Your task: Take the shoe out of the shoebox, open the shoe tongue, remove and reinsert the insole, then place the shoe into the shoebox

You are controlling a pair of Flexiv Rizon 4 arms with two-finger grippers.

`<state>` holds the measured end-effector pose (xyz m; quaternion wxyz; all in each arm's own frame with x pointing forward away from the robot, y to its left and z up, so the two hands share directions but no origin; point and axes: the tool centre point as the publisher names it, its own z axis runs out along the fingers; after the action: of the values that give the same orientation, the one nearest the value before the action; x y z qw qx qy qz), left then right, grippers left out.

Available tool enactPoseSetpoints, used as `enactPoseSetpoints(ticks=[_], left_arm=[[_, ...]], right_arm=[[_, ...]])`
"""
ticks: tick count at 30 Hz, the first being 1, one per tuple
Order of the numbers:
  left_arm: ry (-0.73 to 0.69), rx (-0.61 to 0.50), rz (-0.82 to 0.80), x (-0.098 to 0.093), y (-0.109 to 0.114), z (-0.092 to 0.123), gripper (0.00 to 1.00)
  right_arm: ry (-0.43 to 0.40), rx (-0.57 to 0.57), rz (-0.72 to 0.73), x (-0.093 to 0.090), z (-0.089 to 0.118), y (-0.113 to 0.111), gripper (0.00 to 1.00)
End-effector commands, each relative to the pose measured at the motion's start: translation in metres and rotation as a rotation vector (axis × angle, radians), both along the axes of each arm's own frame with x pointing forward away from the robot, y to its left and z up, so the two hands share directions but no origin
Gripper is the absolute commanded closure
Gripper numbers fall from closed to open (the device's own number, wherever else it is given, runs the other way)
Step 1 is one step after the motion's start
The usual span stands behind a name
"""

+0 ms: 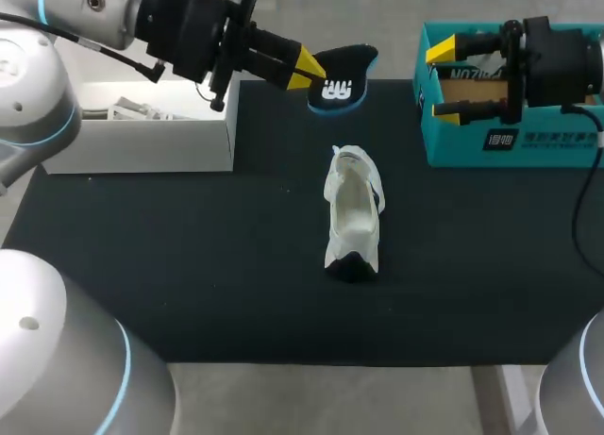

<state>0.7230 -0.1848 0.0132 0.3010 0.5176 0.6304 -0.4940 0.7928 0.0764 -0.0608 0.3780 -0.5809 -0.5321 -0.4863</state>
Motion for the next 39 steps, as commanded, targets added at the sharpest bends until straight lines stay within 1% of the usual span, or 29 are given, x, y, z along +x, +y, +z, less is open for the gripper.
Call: enactPoseSetpoints(ticks=[1, 7, 9, 14, 19, 23, 30, 31, 32, 33, 34, 35, 37, 39], left_arm=[[-0.515, -0.137, -0.114, -0.002, 0.001, -0.005, 1.0], [-0.491, -0.121, -0.077, 0.002, -0.002, -0.036, 1.0], [-0.476, -0.131, -0.058, 0.003, -0.005, -0.043, 1.0], [-0.487, -0.133, -0.052, 0.006, -0.017, -0.059, 1.0], [-0.449, -0.091, -0.077, 0.006, -0.033, -0.069, 1.0], [-0.392, -0.066, -0.036, 0.009, -0.044, -0.073, 1.0], [-0.398, -0.067, -0.041, 0.019, -0.064, -0.077, 1.0], [-0.4, -0.067, -0.043, 0.02, -0.067, -0.078, 1.0], [-0.4, -0.066, -0.044, 0.021, -0.069, -0.078, 1.0], [-0.399, -0.065, -0.045, 0.021, -0.072, -0.077, 1.0], [-0.4, -0.064, -0.048, 0.022, -0.073, -0.077, 1.0], [-0.401, -0.063, -0.048, 0.022, -0.074, -0.076, 1.0], [-0.403, -0.062, -0.046, 0.022, -0.075, -0.076, 1.0], [-0.406, -0.062, -0.044, 0.023, -0.076, -0.076, 1.0]], right_arm=[[0.0, 0.0, -0.003, -0.001, -0.001, 0.001, 0.0], [0.0, 0.0, -0.003, -0.001, -0.001, 0.001, 0.0], [-0.009, -0.013, -0.012, -0.001, 0.001, 0.001, 0.0], [-0.023, -0.034, -0.031, 0.002, 0.004, 0.005, 0.0], [-0.033, -0.043, -0.028, 0.008, 0.007, 0.014, 0.0], [-0.052, -0.052, -0.022, 0.012, 0.011, 0.023, 0.0], [-0.058, -0.056, -0.005, 0.013, 0.009, 0.034, 0.0], [-0.056, -0.055, -0.005, 0.013, 0.008, 0.036, 0.11], [-0.054, -0.054, -0.005, 0.013, 0.007, 0.037, 0.36], [-0.052, -0.053, -0.005, 0.013, 0.006, 0.038, 0.5], [-0.049, -0.053, -0.006, 0.012, 0.005, 0.039, 0.53], [-0.047, -0.052, -0.007, 0.012, 0.004, 0.039, 0.58], [-0.041, -0.048, -0.012, 0.012, 0.002, 0.039, 0.84], [-0.038, -0.042, -0.016, 0.011, 0.0, 0.039, 0.98]])
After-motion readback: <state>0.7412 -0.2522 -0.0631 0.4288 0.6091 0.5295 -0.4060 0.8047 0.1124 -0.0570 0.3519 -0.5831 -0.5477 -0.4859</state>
